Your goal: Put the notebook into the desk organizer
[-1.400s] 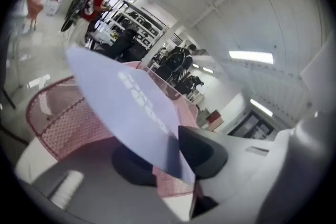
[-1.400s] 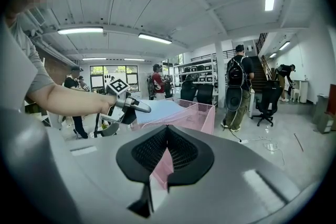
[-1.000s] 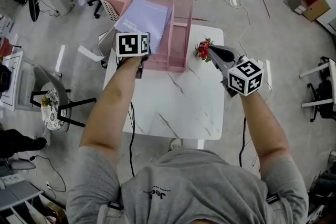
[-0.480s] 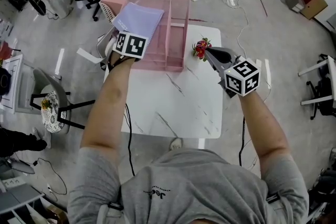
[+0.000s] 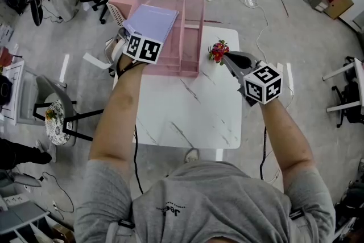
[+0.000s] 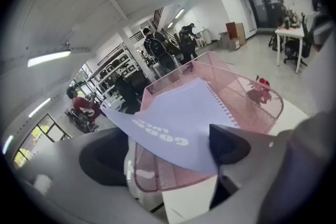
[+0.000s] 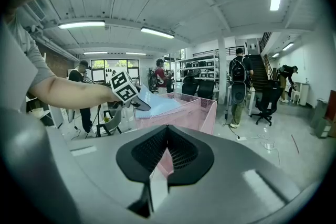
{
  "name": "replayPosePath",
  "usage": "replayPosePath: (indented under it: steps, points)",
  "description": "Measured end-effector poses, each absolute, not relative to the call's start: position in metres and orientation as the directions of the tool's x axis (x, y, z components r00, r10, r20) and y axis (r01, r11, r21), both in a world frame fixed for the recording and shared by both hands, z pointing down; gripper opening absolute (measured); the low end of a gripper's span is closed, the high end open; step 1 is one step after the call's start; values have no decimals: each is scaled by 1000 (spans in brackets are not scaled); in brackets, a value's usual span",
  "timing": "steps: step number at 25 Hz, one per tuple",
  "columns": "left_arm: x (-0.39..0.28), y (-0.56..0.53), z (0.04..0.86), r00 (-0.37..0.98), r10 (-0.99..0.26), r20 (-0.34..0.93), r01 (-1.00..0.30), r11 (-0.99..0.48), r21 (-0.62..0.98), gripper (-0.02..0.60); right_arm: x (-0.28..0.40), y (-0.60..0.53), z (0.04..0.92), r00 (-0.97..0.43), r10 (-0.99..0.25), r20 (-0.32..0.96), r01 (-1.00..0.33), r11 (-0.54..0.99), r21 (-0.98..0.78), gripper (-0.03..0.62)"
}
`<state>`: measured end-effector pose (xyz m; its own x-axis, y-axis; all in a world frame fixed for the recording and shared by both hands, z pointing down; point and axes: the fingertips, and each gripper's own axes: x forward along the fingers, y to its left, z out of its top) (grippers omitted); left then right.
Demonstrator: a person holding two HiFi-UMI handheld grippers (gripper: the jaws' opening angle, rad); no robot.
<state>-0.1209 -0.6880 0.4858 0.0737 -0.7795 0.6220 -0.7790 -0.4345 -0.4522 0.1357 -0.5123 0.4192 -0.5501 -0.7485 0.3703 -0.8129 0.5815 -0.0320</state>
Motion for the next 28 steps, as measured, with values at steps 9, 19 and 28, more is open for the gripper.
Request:
replayPosePath:
  steps: [9, 19, 28]
  points:
    - [-108, -693, 488, 72, -781, 621, -761, -445, -471, 517, 132, -508, 416, -544, -753, 371, -817, 576, -28, 2]
    - [-121, -688, 467, 26, -819, 573, -667, -441, -600, 529, 136, -504, 415, -520, -769, 373, -834, 551, -26, 2]
    - [-124, -690, 438, 6, -859, 511, -590, -416, -692, 531, 129, -498, 411, -514, -772, 375, -836, 549, -16, 2]
